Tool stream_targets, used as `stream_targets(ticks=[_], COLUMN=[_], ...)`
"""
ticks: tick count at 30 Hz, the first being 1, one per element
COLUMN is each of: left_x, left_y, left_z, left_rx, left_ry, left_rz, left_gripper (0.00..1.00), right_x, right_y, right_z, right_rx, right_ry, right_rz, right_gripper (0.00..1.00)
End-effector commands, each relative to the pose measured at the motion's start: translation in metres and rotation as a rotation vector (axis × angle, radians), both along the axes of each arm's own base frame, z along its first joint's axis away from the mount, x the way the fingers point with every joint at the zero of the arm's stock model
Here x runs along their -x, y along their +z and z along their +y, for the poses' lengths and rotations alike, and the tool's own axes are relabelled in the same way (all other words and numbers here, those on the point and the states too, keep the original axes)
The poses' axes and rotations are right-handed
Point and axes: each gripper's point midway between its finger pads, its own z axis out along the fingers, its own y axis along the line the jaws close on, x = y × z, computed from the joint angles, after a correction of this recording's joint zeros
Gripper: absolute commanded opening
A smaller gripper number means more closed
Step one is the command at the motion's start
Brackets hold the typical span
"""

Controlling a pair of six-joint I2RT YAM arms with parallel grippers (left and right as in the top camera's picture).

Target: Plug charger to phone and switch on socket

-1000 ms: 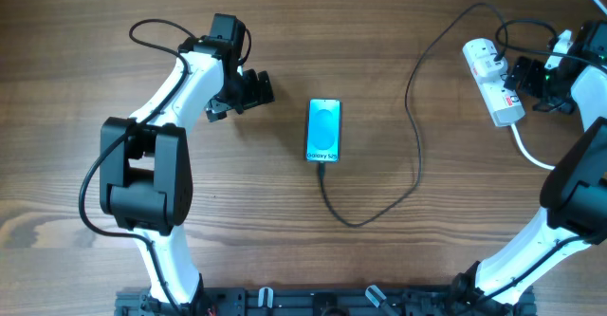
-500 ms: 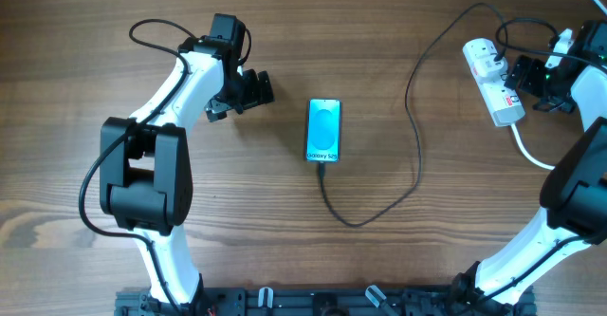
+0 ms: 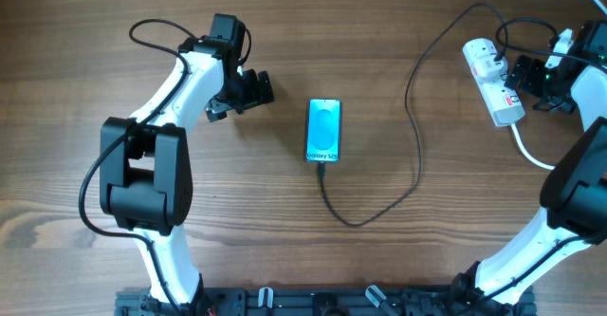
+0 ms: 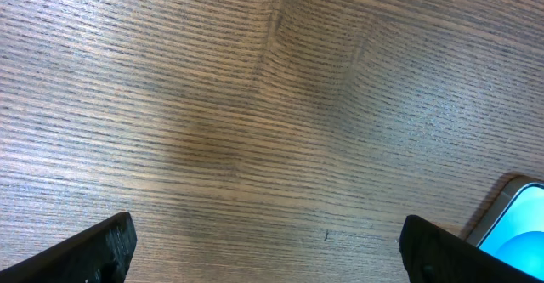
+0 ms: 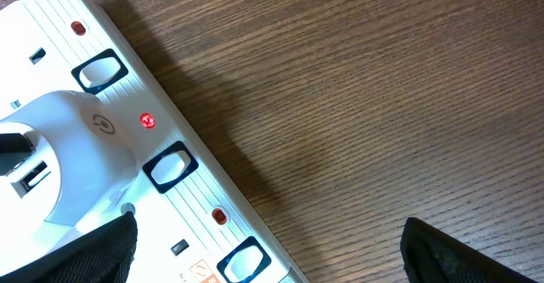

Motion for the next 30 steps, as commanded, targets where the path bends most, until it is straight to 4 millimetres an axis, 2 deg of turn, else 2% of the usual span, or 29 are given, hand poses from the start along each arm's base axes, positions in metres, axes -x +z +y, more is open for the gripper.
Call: stream_targets(ticks=[1,6,8,12,16,19,22,25,30], left_x=[-0.003,-0.004,-0.006,-0.007,-0.003,0.0,0.007,0.012,0.009], left_y=[0.007,0.013,0.028,0.071,0.125,0.149,0.145,0.121,0.07], left_z=[0.002,0.002,0.001,0.005,0.007,0.017,0.02,0.021,0.014], left_rx=[-0.011,-0.009,-0.001,-0.008,0.015,-0.03,-0.067,-0.067,-0.003], left_ry=[0.007,0.007,0.007,0.0,0.003,0.015,-0.082,-0.098,-0.086], left_rz=[-0.022,-0.035,-0.072,-0.173,-0.296,-0.366,-0.389,-0.42,-0.599], left_gripper=[1.0,1.0,1.0,1.0,1.0,1.0,1.0,1.0,1.0], right_x=[0.0,0.0,0.0,0.0,0.0,0.0,0.0,0.0,0.0], right_y=[0.009,0.009,0.009,0.009,0.009,0.009,0.009,0.009,0.009], right_z=[-0.001,-0.001,-0.001,-0.001,-0.001,-0.001,-0.001,-0.001,-0.001], right_rx=[0.028,0.028,0.028,0.028,0.028,0.028,0.028,0.028,0.028], right_ry=[0.017,0.016,0.016,0.016,0.016,0.016,0.016,0.016,0.017], right_rz=[-0.011,-0.011,-0.011,-0.011,-0.011,-0.011,-0.011,-0.011,-0.011], right_gripper=[1.0,1.0,1.0,1.0,1.0,1.0,1.0,1.0,1.0])
